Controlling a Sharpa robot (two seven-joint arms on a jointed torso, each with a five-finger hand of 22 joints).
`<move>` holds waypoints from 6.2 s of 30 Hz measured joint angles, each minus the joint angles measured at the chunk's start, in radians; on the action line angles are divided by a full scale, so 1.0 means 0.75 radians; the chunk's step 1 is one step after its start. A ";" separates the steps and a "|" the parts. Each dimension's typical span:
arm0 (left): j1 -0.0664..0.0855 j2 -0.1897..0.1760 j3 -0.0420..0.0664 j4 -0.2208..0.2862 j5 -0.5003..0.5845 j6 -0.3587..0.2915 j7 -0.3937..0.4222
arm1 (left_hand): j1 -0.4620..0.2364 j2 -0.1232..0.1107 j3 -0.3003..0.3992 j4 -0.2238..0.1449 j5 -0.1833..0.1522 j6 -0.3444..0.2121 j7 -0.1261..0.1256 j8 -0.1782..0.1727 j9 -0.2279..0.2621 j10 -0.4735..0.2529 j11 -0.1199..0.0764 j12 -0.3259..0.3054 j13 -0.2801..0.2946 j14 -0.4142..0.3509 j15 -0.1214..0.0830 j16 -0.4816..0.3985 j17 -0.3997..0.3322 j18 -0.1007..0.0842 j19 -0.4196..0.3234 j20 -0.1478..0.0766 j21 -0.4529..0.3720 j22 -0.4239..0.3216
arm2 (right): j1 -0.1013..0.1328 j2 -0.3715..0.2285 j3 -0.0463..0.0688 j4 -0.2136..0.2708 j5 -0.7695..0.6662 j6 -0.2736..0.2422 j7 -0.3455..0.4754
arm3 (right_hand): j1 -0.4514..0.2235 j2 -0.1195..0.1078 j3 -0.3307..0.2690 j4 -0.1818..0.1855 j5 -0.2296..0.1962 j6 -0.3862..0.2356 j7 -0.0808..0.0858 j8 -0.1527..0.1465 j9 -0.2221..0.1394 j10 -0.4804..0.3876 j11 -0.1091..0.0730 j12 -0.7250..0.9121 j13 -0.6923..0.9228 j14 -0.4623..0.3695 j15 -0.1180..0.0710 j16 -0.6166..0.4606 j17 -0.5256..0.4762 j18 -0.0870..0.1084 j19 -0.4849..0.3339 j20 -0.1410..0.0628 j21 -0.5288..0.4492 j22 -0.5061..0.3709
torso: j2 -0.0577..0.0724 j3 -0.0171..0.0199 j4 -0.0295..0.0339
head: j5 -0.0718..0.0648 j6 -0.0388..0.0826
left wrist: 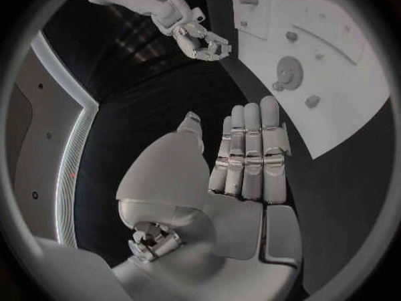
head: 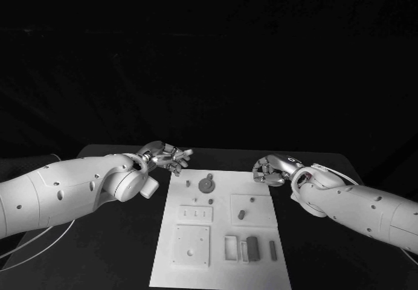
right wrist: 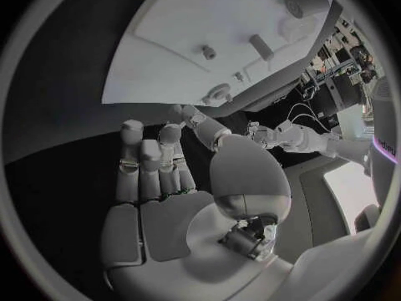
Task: Assemble the parts on the task board
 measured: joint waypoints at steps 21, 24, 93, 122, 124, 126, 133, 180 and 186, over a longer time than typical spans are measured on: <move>-0.001 0.108 -0.015 0.017 -0.193 0.027 -0.206 | -0.080 -0.051 -0.013 0.002 0.011 0.085 -0.033 0.000 0.020 0.031 -0.028 0.068 0.155 0.017 -0.037 0.130 0.110 -0.004 0.035 -0.049 0.093 0.163 | 0.056 0.098 0.005 0.260 -0.072 0.048 -0.157 | -0.004 -0.003 0.004 0.004 0.000 0.014 -0.014 0.007 0.001 0.012 -0.011 0.000 -0.003 0.014 -0.013 0.000 -0.001 0.004 0.005 -0.005 0.005 0.000 | -0.051 -0.0086 -0.0220 | 0.008 -0.003; -0.004 0.127 -0.017 0.024 -0.206 0.035 -0.229 | -0.095 -0.055 -0.013 0.002 0.011 0.090 -0.028 -0.004 0.020 0.027 -0.028 0.068 0.165 0.009 -0.038 0.137 0.111 -0.004 0.023 -0.046 0.093 0.172 | 0.056 0.132 0.005 0.251 -0.073 0.061 -0.170 | -0.010 -0.004 0.004 0.004 0.000 0.014 -0.014 0.007 0.001 0.012 -0.011 0.000 -0.003 0.014 -0.013 0.000 -0.001 0.004 0.005 -0.005 0.005 0.000 | -0.061 -0.0095 -0.0238 | 0.008 -0.006; -0.018 0.137 -0.017 0.066 -0.296 0.096 -0.584 | -0.088 -0.135 0.114 -0.003 0.381 0.130 -0.036 -0.043 0.055 -0.001 -0.037 0.119 0.279 -0.033 -0.044 0.285 0.061 -0.003 0.027 -0.048 0.098 0.306 | 0.025 0.234 -0.001 0.307 -0.199 0.118 -0.351 | -0.019 -0.016 0.007 0.000 0.002 0.023 -0.018 -0.001 0.004 0.019 -0.017 -0.010 -0.005 0.026 -0.015 0.000 -0.005 0.005 0.019 -0.009 0.005 0.000 | -0.084 -0.0128 -0.0317 | 0.031 -0.032; -0.018 0.142 -0.016 0.051 -0.266 0.124 -0.599 | -0.036 -0.100 0.117 -0.007 0.376 0.129 -0.036 -0.043 0.062 -0.013 -0.035 0.126 0.278 -0.047 -0.039 0.299 0.039 -0.004 0.019 -0.050 0.087 0.319 | 0.024 0.254 -0.002 0.313 -0.219 0.129 -0.363 | -0.017 -0.014 0.010 0.003 0.005 0.023 -0.018 0.002 0.005 0.021 -0.016 -0.010 -0.005 0.025 -0.014 0.000 -0.005 0.005 0.019 -0.008 0.005 0.000 | -0.081 -0.0120 -0.0317 | 0.034 -0.041; -0.018 0.142 -0.016 0.051 -0.267 0.129 -0.601 | -0.026 -0.107 0.117 -0.007 0.376 0.129 -0.036 -0.043 0.063 -0.013 -0.035 0.126 0.278 -0.047 -0.039 0.301 0.037 -0.004 0.019 -0.050 0.087 0.320 | 0.024 0.255 -0.002 0.312 -0.221 0.131 -0.364 | -0.015 -0.012 0.010 0.003 0.005 0.023 -0.017 0.002 0.005 0.026 -0.020 -0.010 -0.005 0.024 -0.014 0.000 -0.005 0.005 0.019 -0.008 0.005 0.000 | -0.081 -0.0120 -0.0317 | 0.037 -0.041; -0.018 0.142 -0.016 0.051 -0.269 0.133 -0.604 | -0.018 -0.101 0.117 -0.007 0.376 0.129 -0.036 -0.043 0.064 -0.013 -0.035 0.132 0.278 -0.047 -0.039 0.306 0.035 -0.004 0.019 -0.050 0.087 0.322 | 0.024 0.257 -0.002 0.311 -0.221 0.133 -0.366 | -0.015 -0.012 0.010 0.003 0.005 0.023 -0.017 0.002 0.005 0.026 -0.020 -0.010 -0.005 0.024 -0.014 0.000 -0.005 0.005 0.019 -0.008 0.005 0.000 | -0.081 -0.0120 -0.0317 | 0.039 -0.041; -0.018 0.143 -0.016 0.050 -0.275 0.141 -0.614 | -0.002 -0.098 0.117 -0.007 0.376 0.128 -0.038 -0.043 0.067 -0.013 -0.035 0.134 0.278 -0.047 -0.039 0.312 0.033 -0.004 0.019 -0.050 0.087 0.329 | 0.024 0.267 -0.002 0.309 -0.224 0.143 -0.374 | -0.013 -0.010 0.010 0.003 0.005 0.027 -0.022 -0.001 0.005 0.026 -0.020 -0.010 -0.005 0.024 -0.013 0.000 -0.005 0.005 0.019 -0.008 0.005 0.000 | -0.080 -0.0114 -0.0321 | 0.041 -0.038; -0.017 0.142 -0.014 0.056 -0.253 0.141 -0.615 | -0.295 0.030 0.855 -0.682 0.319 0.130 -0.031 -0.071 0.036 -0.014 -0.033 0.151 0.238 -0.083 -0.032 0.419 -0.083 -0.051 0.053 -0.046 0.031 0.368 | 0.023 0.271 -0.004 0.309 -0.238 0.172 -0.383 | -0.012 -0.027 0.011 0.004 0.007 0.038 -0.024 0.007 0.020 0.026 -0.020 -0.020 -0.007 0.024 -0.018 -0.006 -0.006 0.006 0.024 -0.009 0.005 0.000 | -0.078 -0.0118 -0.0314 | 0.046 -0.035; -0.017 0.141 -0.015 0.052 -0.255 0.141 -0.618 | -0.314 0.029 0.885 -0.713 0.318 0.135 -0.036 -0.071 0.027 -0.005 -0.033 0.154 0.239 -0.078 -0.037 0.423 -0.084 -0.052 0.062 -0.046 0.036 0.368 | 0.023 0.271 -0.005 0.306 -0.238 0.172 -0.383 | -0.010 -0.035 0.011 0.004 0.007 0.036 -0.014 0.000 0.019 0.028 -0.022 -0.025 -0.009 0.024 -0.018 -0.013 -0.008 0.006 0.024 -0.009 0.004 0.000 | -0.078 -0.0116 -0.0314 | 0.046 -0.036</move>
